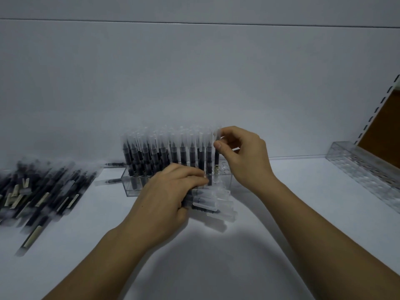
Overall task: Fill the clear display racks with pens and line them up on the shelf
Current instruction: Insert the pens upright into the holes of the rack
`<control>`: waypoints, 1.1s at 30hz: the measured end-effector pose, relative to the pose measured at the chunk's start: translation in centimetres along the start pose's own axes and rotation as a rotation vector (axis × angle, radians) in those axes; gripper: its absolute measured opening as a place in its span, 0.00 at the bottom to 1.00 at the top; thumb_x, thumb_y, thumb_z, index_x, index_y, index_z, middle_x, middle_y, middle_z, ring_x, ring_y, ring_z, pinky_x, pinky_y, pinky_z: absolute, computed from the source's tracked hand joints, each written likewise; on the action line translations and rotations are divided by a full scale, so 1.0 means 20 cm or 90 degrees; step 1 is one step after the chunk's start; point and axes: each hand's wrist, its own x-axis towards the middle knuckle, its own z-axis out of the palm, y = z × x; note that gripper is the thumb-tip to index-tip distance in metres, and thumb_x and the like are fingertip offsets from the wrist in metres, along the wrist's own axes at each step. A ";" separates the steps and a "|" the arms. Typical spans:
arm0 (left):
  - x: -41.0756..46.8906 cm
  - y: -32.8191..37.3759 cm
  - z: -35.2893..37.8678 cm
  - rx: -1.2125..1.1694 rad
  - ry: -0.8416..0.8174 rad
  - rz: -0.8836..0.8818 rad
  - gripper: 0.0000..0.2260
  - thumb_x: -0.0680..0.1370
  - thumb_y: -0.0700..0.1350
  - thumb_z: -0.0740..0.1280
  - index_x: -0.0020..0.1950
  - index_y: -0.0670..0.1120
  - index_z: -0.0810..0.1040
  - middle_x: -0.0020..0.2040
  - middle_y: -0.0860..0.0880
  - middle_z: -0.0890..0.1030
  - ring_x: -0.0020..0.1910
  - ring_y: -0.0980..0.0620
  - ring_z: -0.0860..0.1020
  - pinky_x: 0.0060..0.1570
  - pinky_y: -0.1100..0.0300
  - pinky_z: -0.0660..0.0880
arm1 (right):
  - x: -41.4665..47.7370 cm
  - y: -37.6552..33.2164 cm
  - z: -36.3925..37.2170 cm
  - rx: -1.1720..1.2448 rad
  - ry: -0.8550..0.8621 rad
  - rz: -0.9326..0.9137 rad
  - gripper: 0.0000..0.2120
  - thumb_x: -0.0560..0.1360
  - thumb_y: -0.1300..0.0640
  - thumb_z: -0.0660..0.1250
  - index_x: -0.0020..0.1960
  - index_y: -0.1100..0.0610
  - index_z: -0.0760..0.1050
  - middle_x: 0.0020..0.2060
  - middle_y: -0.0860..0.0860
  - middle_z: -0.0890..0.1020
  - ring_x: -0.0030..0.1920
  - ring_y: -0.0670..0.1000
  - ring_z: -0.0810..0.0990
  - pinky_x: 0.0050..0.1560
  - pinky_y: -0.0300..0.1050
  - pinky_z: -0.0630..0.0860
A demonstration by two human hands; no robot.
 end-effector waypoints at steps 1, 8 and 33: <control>0.00 0.00 0.00 -0.004 0.000 -0.001 0.31 0.65 0.39 0.55 0.64 0.51 0.81 0.64 0.58 0.79 0.64 0.56 0.73 0.60 0.47 0.75 | 0.00 0.01 0.00 -0.008 -0.005 0.001 0.07 0.78 0.57 0.73 0.52 0.47 0.80 0.40 0.41 0.83 0.43 0.40 0.81 0.43 0.28 0.74; 0.00 0.01 0.01 -0.209 0.116 -0.035 0.25 0.70 0.28 0.60 0.60 0.48 0.82 0.49 0.59 0.81 0.50 0.57 0.79 0.51 0.56 0.77 | -0.04 -0.04 -0.02 -0.014 0.064 -0.034 0.14 0.79 0.53 0.71 0.64 0.49 0.76 0.49 0.45 0.80 0.48 0.45 0.79 0.44 0.36 0.76; 0.02 0.14 -0.03 -0.613 0.167 -0.188 0.10 0.81 0.42 0.62 0.59 0.47 0.81 0.47 0.47 0.87 0.47 0.50 0.86 0.44 0.63 0.80 | -0.07 -0.24 -0.08 0.418 -0.089 0.014 0.06 0.73 0.62 0.70 0.49 0.61 0.79 0.42 0.64 0.84 0.42 0.54 0.83 0.44 0.45 0.80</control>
